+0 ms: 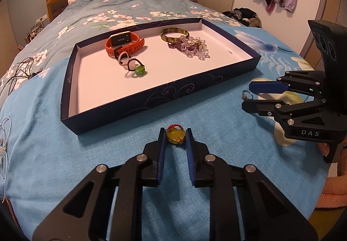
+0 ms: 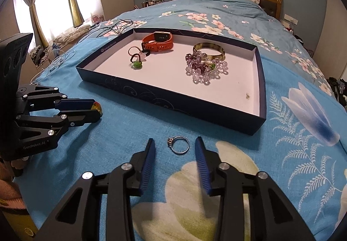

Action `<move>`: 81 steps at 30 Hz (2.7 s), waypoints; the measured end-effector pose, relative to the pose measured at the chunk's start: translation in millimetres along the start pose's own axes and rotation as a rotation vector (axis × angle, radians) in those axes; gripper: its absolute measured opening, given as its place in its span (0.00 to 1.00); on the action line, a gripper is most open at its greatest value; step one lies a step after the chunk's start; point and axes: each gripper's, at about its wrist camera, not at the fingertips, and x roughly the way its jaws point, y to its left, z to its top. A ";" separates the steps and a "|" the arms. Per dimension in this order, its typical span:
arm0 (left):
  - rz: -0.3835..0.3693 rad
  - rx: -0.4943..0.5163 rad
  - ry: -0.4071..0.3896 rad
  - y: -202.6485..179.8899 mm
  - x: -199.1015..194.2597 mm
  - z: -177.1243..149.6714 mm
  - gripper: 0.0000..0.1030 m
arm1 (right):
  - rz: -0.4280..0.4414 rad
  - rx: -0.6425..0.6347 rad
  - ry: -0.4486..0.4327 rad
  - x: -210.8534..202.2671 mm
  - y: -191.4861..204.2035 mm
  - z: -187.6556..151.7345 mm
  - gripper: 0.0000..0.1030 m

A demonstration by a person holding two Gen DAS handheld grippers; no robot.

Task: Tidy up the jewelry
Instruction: 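Grasp the red-stone gold ring with left gripper while right grasps the silver ring, then carry the red-stone ring with left gripper while right carries the silver ring over the box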

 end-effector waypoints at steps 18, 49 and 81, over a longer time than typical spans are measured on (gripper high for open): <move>-0.006 -0.018 -0.003 0.6 -0.8 -1.2 0.16 | 0.010 0.000 -0.006 -2.2 1.0 -0.7 0.00; -0.010 -0.019 -0.020 -1.4 -4.5 -1.3 0.16 | -0.002 0.010 -0.035 -7.7 -3.9 2.0 0.15; 0.007 -0.029 -0.170 8.6 -46.1 29.8 0.16 | 0.000 0.007 -0.189 -39.1 -10.1 35.6 0.15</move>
